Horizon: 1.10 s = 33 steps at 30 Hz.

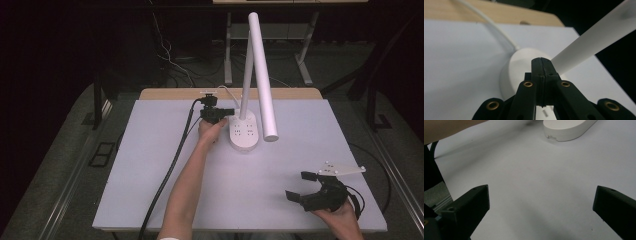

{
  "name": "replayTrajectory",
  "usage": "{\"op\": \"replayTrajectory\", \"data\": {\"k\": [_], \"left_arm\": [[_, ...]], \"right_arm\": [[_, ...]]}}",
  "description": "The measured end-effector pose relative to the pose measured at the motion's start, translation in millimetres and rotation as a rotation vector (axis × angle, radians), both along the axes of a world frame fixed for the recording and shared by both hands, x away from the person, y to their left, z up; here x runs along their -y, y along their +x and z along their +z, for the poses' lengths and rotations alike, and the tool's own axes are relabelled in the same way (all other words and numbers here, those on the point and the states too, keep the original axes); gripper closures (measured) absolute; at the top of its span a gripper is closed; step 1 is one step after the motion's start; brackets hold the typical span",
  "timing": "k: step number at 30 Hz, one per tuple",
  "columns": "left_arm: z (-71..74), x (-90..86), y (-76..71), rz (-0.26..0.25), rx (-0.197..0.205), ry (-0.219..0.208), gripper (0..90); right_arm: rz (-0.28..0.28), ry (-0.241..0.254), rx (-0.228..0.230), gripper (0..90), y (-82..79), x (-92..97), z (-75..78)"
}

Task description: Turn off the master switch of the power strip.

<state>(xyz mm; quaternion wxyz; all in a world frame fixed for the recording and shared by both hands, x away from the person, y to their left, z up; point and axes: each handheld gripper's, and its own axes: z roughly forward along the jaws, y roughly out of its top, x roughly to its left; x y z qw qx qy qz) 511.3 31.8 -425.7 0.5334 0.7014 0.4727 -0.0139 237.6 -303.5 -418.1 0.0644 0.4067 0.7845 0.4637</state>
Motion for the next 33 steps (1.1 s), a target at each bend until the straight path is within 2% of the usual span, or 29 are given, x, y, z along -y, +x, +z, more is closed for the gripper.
{"op": "replayTrajectory", "data": {"k": [3, 5, 11, 16, 21, 25, 28, 30, 33], "left_arm": [[13.3, -1.6, -4.3, -0.028, 0.036, 0.029, 90.0], [20.7, -3.5, -7.6, -0.025, 0.048, 0.031, 90.0], [39.6, -12.6, -16.3, -0.030, 0.075, 0.057, 89.3], [52.9, -21.6, -22.0, -0.046, 0.101, 0.078, 85.4], [63.8, -33.4, -29.9, -0.050, 0.115, 0.080, 80.2], [70.8, -42.8, -37.8, -0.069, 0.127, 0.073, 64.9], [75.1, -49.7, -44.9, -0.073, 0.126, 0.058, 43.8], [77.0, -55.8, -49.8, -0.096, 0.135, 0.040, 28.6], [80.1, -63.3, -57.9, -0.115, 0.149, 0.034, 13.8]], "right_arm": [[-0.001, -0.001, -0.002, 0.0, 0.4, 0.4, -0.2], [0.002, -0.004, 0.000, 0.0, 0.8, 0.3, -0.3], [0.001, -0.007, 0.002, 0.0, 1.1, -0.4, -0.1], [-0.003, -0.002, 0.003, 0.0, 1.7, 0.2, 0.0], [0.000, -0.004, 0.005, 0.0, 1.7, -0.6, 0.3], [0.003, -0.004, 0.010, 0.0, 1.6, -1.8, 0.3], [0.005, -0.003, 0.011, 0.0, 1.7, -2.0, 0.3], [0.004, -0.003, 0.009, 0.1, 1.6, -2.1, 0.5], [0.003, -0.002, 0.006, 0.0, 1.5, -2.3, 0.7]]}}
